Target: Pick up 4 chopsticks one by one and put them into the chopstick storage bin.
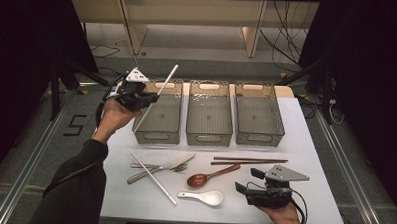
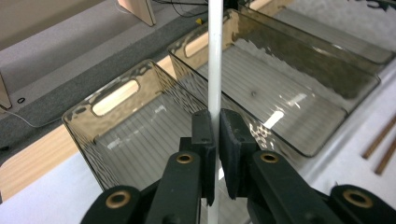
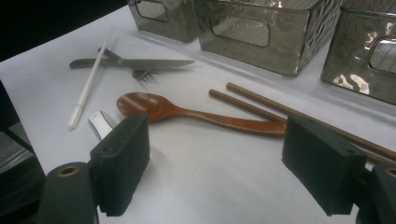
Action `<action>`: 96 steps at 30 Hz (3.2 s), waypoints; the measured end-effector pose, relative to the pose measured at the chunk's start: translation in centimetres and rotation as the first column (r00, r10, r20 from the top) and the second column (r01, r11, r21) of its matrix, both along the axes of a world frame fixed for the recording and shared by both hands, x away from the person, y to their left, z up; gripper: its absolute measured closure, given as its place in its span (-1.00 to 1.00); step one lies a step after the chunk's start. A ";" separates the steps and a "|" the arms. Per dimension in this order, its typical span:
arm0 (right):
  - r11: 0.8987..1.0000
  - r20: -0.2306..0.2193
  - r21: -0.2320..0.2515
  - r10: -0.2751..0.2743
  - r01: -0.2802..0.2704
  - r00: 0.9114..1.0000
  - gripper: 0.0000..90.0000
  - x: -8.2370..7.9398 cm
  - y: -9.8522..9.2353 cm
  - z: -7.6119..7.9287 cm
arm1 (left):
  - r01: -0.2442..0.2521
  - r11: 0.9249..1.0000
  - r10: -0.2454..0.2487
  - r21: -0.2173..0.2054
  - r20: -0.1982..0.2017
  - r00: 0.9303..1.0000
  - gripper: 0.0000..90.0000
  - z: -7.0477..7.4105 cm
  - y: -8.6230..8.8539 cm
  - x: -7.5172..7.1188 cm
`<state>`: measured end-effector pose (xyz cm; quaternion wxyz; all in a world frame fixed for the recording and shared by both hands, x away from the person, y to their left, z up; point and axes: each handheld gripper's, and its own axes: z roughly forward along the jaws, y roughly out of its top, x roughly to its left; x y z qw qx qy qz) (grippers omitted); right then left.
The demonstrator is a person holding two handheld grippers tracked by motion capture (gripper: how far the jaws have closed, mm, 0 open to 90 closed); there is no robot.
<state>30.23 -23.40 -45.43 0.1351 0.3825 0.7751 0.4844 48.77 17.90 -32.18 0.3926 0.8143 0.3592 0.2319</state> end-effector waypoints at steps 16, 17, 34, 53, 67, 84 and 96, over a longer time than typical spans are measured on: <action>1.000 -0.006 0.004 0.003 -0.003 1.000 -0.46 -0.1 0.0 0.0 | -0.080 0.997 0.080 -0.001 -0.005 0.997 0.87 -3.5 0.4 3.2; 1.000 -0.006 0.004 0.003 -0.003 1.000 -0.46 -0.1 0.0 0.0 | -0.080 0.997 0.080 0.003 -0.007 0.997 0.87 -3.7 0.4 3.2; 1.000 -0.003 0.001 0.011 -0.011 1.000 -0.46 -0.1 0.1 -0.1 | -0.109 0.994 0.111 0.023 -0.073 0.991 0.86 -6.4 0.8 3.5; 1.000 -0.009 0.004 0.007 -0.007 1.000 -0.46 -0.1 0.1 -0.1 | -0.031 0.997 0.040 0.064 -0.148 0.988 0.16 -6.2 1.0 1.5; 1.000 -0.009 0.001 0.004 -0.004 1.000 -0.46 -0.1 0.2 -0.1 | 0.251 0.945 -0.200 0.211 -0.239 0.950 -0.35 -5.6 -0.1 -5.2; 1.000 -0.014 -0.003 0.009 -0.009 1.000 -0.47 -0.1 0.2 -0.1 | 0.469 0.830 -0.351 0.302 -0.370 0.860 -0.47 -9.6 -1.6 -9.7; 1.000 -0.016 -0.001 0.009 -0.009 1.000 -0.47 -0.1 0.2 -0.1 | 0.578 0.725 -0.416 0.374 -0.431 0.801 -0.51 -11.6 -2.4 -11.4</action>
